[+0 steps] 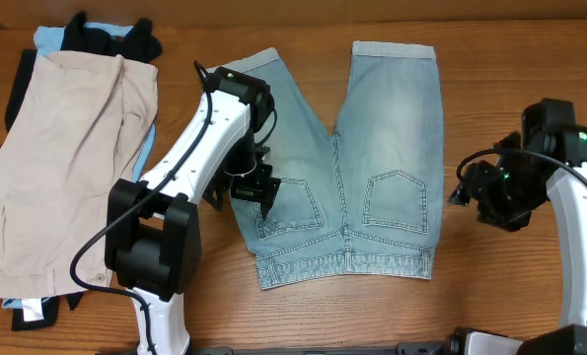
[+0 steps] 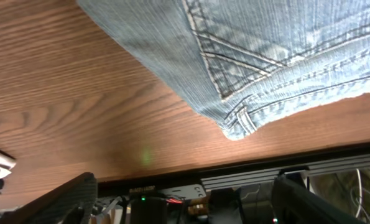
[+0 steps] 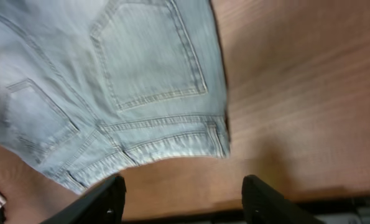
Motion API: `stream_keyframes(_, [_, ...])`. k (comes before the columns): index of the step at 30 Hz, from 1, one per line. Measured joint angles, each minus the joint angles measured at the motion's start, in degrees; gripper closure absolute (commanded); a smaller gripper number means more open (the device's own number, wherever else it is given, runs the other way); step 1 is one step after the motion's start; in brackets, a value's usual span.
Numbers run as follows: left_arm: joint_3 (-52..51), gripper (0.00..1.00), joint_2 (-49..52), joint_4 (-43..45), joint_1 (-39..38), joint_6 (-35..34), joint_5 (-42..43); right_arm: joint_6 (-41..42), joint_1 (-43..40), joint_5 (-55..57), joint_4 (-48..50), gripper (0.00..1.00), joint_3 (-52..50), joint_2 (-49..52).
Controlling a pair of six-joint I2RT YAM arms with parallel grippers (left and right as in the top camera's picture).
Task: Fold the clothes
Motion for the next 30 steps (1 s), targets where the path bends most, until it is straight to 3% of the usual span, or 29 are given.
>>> stream_keyframes(6, [8.6,0.05,0.0,2.6,0.0,0.8,-1.4,-1.2,1.9,-3.4,7.1,0.29,0.0,0.0])
stream_keyframes(13, [31.5,0.0,-0.3,4.4,0.0,4.4,-1.8,-0.7,14.1,-7.0,16.5,0.27,-0.1,0.0])
stream_keyframes(18, [45.1,0.0,-1.0,3.0,0.0,5.0,-1.8,2.7,22.2,-4.1,16.9,0.27,-0.1,0.0])
stream_keyframes(23, [50.2,0.0,-4.5,1.3,0.0,5.6,-2.0,7.5,27.3,2.4,14.6,0.25,-0.1,0.0])
stream_keyframes(25, [50.5,0.0,-6.8,0.3,0.0,5.9,-2.4,9.9,30.1,4.9,14.2,0.2,-0.1,0.0])
stream_keyframes(28, [51.0,0.0,-9.9,-0.8,0.0,6.1,-4.1,13.2,34.0,7.6,14.2,0.0,-0.1,0.0])
stream_keyframes(30, [51.3,0.0,-11.3,-0.9,0.0,6.1,-5.5,15.6,36.2,8.7,15.0,0.0,-0.6,0.0])
